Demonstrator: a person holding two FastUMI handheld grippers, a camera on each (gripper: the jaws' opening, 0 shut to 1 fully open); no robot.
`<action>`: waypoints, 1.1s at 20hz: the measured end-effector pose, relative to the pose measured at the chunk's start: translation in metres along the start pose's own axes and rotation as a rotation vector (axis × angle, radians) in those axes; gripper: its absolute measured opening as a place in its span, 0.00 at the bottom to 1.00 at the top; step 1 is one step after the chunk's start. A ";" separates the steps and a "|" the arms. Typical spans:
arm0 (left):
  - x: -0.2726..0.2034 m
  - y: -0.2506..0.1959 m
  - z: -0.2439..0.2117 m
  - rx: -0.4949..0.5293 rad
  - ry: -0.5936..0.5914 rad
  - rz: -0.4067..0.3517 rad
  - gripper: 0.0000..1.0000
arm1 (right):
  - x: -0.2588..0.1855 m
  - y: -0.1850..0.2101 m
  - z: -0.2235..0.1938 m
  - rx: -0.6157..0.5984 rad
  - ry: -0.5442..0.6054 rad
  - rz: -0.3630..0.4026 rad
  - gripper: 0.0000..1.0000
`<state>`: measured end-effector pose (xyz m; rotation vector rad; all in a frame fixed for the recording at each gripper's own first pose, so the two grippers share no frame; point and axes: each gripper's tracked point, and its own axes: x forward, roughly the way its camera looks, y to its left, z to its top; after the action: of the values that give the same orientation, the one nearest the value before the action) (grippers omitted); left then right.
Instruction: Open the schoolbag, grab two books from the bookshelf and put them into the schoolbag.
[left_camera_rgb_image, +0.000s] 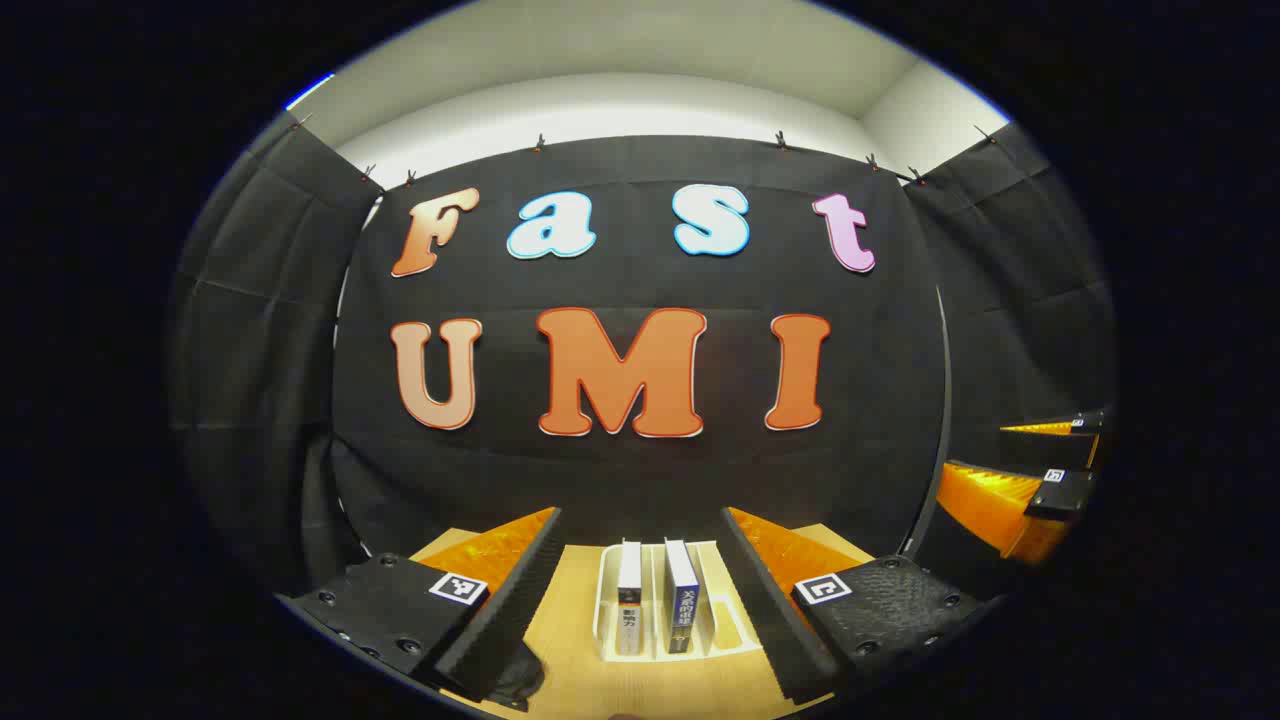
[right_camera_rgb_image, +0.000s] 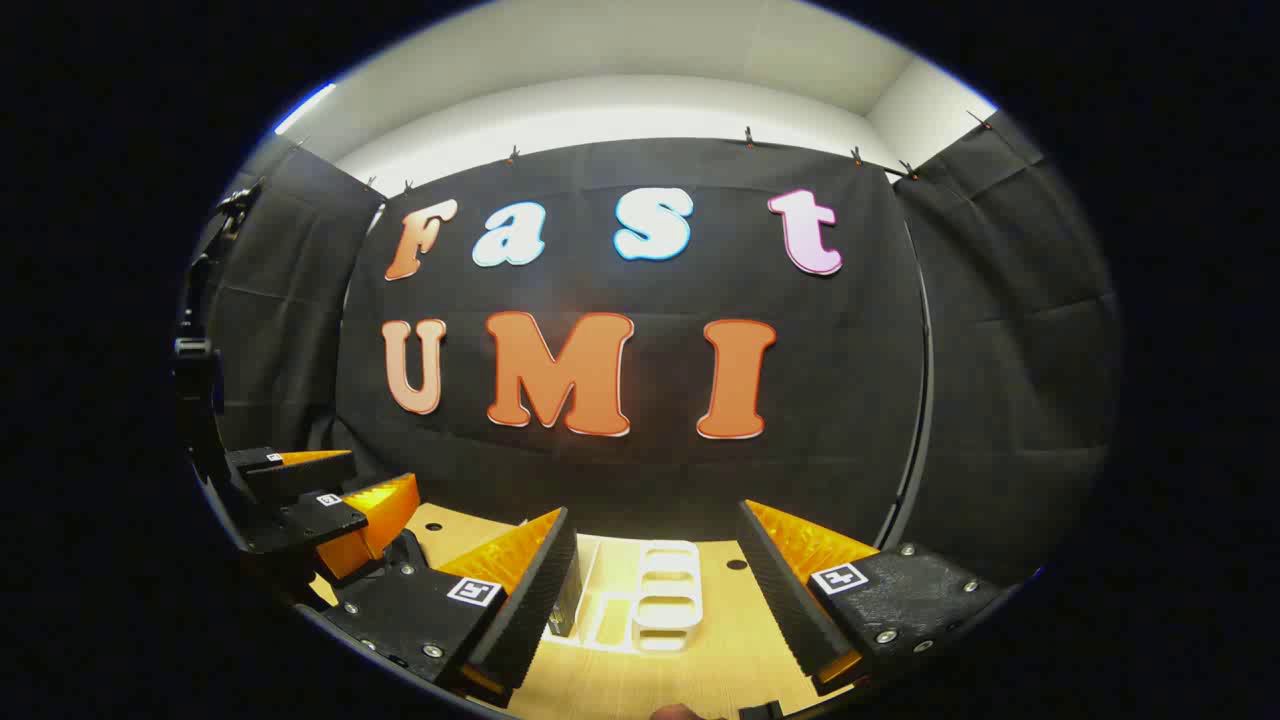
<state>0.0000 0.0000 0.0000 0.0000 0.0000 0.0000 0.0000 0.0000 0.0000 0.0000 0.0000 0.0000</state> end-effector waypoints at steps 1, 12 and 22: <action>0.001 0.006 -0.003 0.003 -0.003 0.017 0.96 | 0.006 0.004 -0.002 0.002 -0.007 0.019 0.97; 0.038 0.022 -0.029 0.016 0.006 0.114 0.96 | 0.069 0.019 -0.024 0.030 0.022 0.117 0.97; 0.089 0.042 -0.028 0.043 -0.017 -0.016 0.96 | 0.098 0.037 -0.028 0.004 0.019 -0.026 0.97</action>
<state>0.0891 0.0424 -0.0275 0.0428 -0.0166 -0.0160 0.0975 0.0369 -0.0276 0.0045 0.0186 -0.0258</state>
